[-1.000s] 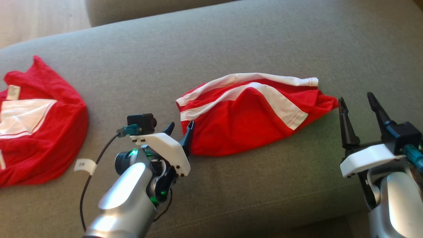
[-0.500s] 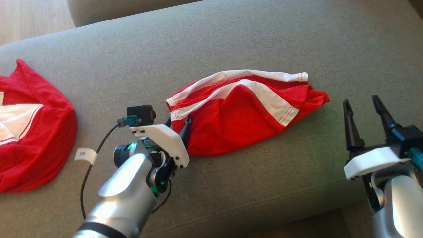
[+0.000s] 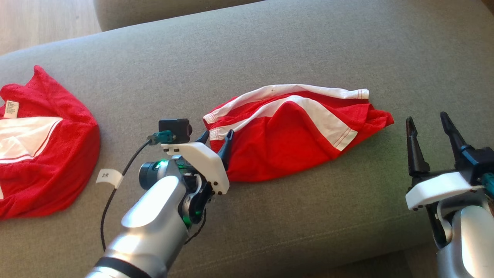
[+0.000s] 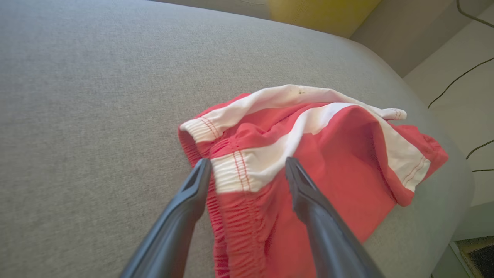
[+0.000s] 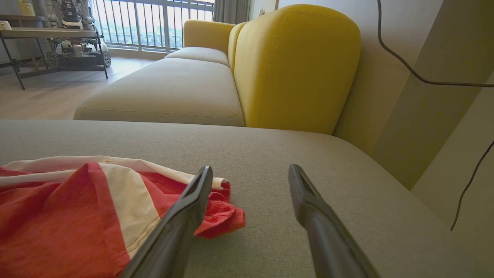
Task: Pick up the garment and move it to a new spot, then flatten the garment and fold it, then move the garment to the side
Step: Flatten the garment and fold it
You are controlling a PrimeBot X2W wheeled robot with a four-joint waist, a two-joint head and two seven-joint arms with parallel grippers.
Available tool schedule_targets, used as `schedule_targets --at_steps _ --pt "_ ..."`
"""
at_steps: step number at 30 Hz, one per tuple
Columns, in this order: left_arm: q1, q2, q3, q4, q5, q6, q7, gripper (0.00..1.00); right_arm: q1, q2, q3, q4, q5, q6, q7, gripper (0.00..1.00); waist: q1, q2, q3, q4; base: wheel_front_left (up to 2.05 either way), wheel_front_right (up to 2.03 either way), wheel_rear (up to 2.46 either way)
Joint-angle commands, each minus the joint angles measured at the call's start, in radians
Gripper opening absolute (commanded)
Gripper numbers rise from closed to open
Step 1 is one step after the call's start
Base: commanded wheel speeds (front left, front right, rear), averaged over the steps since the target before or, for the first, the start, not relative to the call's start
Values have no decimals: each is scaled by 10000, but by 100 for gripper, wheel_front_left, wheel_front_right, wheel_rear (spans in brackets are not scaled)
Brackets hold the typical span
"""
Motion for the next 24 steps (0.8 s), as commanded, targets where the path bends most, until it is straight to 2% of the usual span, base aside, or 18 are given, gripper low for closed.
schedule_targets --at_steps 1,4,6,8,9,10,13,20,22,24 --pt "-396 164 209 -444 85 21 22 100 -115 -60 197 -256 -8 -4 -5 100 0 0 7 20 0 0 0" --pt "-284 230 148 -650 28 28 247 98 -130 -60 172 -230 26 -4 -15 100 0 0 13 51 0 0 0" --pt "-218 292 143 -737 -5 70 342 89 -158 -60 188 -204 50 -4 -26 100 0 0 20 36 0 0 0" --pt "-170 343 125 -800 -19 125 431 71 -177 -60 188 -177 71 -4 -41 100 0 0 18 22 0 0 0" --pt "-149 356 125 -837 -38 144 468 56 -184 -60 184 -172 76 -4 -49 100 0 0 15 18 0 0 0" --pt "-128 370 119 -861 -53 170 519 47 -187 -60 181 -169 67 -4 -56 100 0 0 8 13 0 0 0" --pt "-42 423 31 -901 -50 268 738 31 -171 -60 175 -140 67 -4 -68 100 0 0 -35 18 0 0 0" --pt "193 506 -197 -827 -69 384 1236 28 -139 -60 293 -60 283 -4 -57 100 0 0 -114 78 0 0 0" --pt "248 512 -296 -761 -44 397 1349 23 -140 -60 326 -56 333 -4 -49 100 0 0 -115 110 0 0 0" --pt "273 508 -374 -708 -3 418 1383 13 -152 -60 362 -58 357 -4 -48 100 0 0 -117 143 0 0 0"
